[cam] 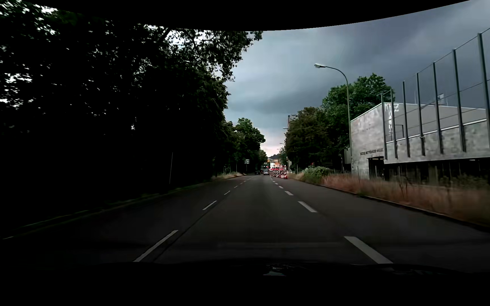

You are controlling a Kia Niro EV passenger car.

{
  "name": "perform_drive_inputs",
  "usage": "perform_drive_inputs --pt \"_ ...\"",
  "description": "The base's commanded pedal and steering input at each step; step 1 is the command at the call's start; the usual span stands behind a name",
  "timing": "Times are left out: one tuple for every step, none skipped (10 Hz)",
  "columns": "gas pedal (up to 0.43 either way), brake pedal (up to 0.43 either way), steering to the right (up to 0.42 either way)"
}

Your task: Follow the waypoints while adhering to traffic rules and regulations

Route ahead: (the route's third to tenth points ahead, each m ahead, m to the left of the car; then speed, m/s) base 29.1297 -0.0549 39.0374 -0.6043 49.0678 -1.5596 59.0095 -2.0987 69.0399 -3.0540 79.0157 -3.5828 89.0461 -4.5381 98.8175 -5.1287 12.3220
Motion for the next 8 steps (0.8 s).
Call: perform_drive_inputs --pt "0.067 0.000 0.003" --pt "0.067 0.000 0.003" --pt "0.067 0.000 0.003" --pt "0.067 0.000 0.003" --pt "0.067 0.000 0.003" --pt "0.067 0.000 0.003" --pt "0.067 0.000 0.003" --pt "0.067 0.000 0.003"
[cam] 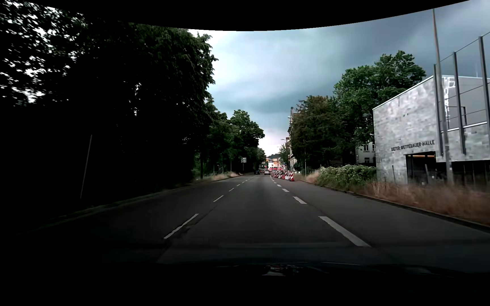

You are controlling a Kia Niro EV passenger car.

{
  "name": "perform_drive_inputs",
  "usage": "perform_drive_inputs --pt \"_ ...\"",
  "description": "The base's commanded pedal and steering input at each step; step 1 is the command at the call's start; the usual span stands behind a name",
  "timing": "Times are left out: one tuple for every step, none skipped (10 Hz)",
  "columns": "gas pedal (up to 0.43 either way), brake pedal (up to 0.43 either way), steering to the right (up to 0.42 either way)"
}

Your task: Follow the waypoints while adhering to traffic rules and regulations

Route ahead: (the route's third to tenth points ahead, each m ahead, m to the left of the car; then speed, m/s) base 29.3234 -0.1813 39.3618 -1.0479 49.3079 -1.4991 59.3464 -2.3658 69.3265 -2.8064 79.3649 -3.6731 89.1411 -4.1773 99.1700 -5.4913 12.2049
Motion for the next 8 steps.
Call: perform_drive_inputs --pt "0.067 0.000 0.003" --pt "0.067 0.000 0.003" --pt "0.067 0.000 0.003" --pt "0.067 0.000 0.003" --pt "0.067 0.000 0.003" --pt "0.067 0.000 0.003" --pt "0.067 0.000 0.003" --pt "0.067 0.000 0.003"
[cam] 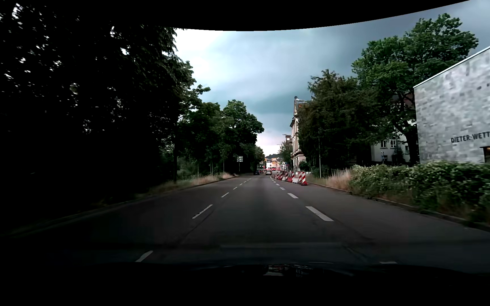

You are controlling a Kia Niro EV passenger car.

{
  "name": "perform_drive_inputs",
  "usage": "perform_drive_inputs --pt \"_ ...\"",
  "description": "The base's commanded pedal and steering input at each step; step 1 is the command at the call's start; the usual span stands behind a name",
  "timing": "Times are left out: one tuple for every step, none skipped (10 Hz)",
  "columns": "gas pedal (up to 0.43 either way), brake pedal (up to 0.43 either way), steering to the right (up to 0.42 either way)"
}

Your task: Follow the waypoints while adhering to traffic rules and regulations

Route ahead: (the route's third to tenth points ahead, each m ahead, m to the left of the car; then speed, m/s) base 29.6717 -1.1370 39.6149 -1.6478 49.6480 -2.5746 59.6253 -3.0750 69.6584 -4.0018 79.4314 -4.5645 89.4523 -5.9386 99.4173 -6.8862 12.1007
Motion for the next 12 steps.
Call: perform_drive_inputs --pt "0.067 0.000 0.003" --pt "0.067 0.000 0.003" --pt "0.067 0.000 0.003" --pt "0.067 0.000 0.003" --pt "0.067 0.000 0.003" --pt "0.067 0.000 0.003" --pt "0.067 0.000 0.003" --pt "0.067 0.000 0.003" --pt "0.067 0.000 0.003" --pt "0.067 0.000 0.003" --pt "0.067 0.000 0.003" --pt "0.067 0.000 0.003"
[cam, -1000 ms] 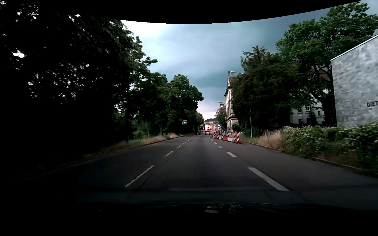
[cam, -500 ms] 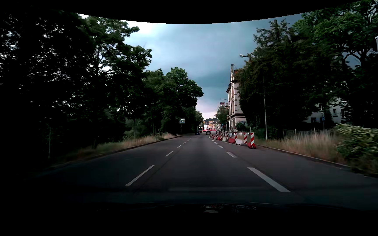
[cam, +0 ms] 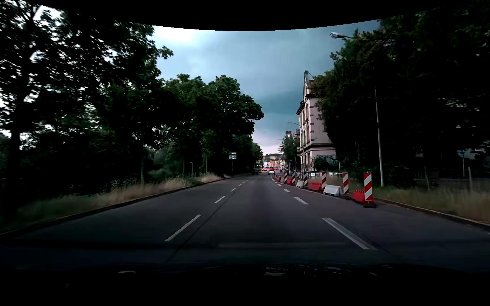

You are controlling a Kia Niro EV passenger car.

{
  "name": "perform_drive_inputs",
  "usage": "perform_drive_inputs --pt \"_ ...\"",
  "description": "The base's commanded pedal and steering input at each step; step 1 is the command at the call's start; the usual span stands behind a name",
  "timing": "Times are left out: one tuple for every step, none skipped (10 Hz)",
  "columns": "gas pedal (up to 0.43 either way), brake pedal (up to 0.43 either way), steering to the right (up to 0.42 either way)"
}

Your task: Follow the waypoints while adhering to traffic rules and regulations

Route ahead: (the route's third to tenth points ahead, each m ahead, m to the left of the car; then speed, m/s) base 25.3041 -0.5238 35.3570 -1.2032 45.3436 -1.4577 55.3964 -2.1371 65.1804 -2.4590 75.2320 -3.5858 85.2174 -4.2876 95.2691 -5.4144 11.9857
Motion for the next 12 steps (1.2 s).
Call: perform_drive_inputs --pt "0.067 0.000 0.003" --pt "0.067 0.000 0.003" --pt "0.067 0.000 0.003" --pt "0.067 0.000 0.003" --pt "0.059 0.000 0.003" --pt "0.059 0.000 0.003" --pt "0.059 0.000 0.003" --pt "0.059 0.000 0.004" --pt "0.067 0.000 0.004" --pt "0.067 0.000 0.004" --pt "0.067 0.000 0.004" --pt "0.067 0.000 0.004"
